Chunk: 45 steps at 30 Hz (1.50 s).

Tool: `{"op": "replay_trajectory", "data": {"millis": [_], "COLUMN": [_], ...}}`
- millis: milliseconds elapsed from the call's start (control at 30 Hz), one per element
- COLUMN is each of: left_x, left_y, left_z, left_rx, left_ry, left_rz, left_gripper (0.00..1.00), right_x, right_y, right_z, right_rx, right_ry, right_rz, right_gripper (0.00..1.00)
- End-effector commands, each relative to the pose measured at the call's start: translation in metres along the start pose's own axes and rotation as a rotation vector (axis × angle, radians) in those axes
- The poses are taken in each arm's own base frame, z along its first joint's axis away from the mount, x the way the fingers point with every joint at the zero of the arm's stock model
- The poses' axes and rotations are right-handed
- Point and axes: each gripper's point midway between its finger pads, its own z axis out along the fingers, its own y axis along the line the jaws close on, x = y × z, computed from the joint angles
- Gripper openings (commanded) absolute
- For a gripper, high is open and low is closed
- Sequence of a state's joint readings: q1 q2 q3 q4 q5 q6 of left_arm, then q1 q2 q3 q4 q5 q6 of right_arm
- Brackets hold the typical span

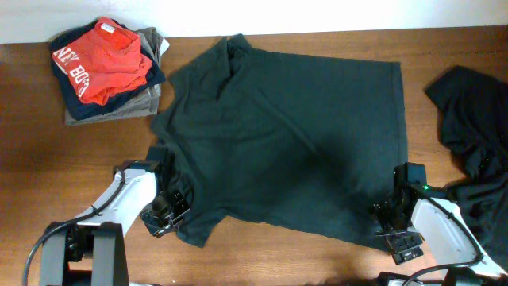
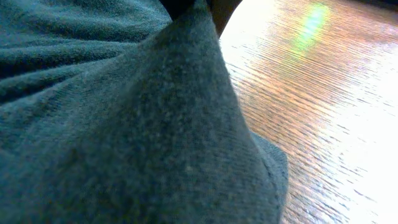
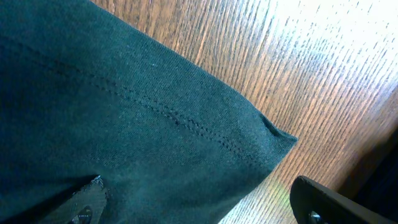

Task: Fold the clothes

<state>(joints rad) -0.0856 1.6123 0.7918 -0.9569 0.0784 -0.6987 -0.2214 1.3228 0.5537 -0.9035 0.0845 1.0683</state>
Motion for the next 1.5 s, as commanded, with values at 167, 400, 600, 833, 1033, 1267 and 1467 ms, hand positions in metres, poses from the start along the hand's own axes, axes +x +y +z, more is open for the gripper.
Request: {"op": "replay_trajectory", "data": {"millis": [167,400,600,833,1033,1267,1467], "left_x": [0.001,0.001,0.001,0.001,0.001,0.001,0.001], "left_y": [0.005,0.005,0.005,0.005,0.005,0.005,0.005], "left_z": [0.004,0.004,0.004,0.004,0.004,0.004,0.004], "left_rx": [-0.027,-0.027,-0.027,-0.027,-0.03,-0.03,-0.03], "left_ry": [0.002,0.003,0.003,0.002,0.0,0.0,0.0], "left_rz": [0.02,0.02,0.02,0.02,0.02,0.02,0.021], "left_gripper": [0.01,0.01,0.01,0.01,0.01,0.01,0.01], "right_x": [0.005,0.006,0.002,-0.007,-0.021,-0.03,-0.015], "right_y": [-0.018,-0.016,-0.009,-0.002,0.001,0.003,-0.008], "right_z": [0.03,0.034,0.035,0.029,-0.002,-0.045,-0.05], "right_rx": [0.055,0.035,0.01,-0.007,-0.003,-0.111,-0.119], "right_ry": [-0.004,-0.008,-0.023,-0.056,-0.11,-0.191,-0.14], "right_rz": [0.019,0.02,0.019,0.023,0.028,0.045,0.009], "right_gripper": [0.99,0.99,1.0,1.0,0.99,0.99,0.99]}}
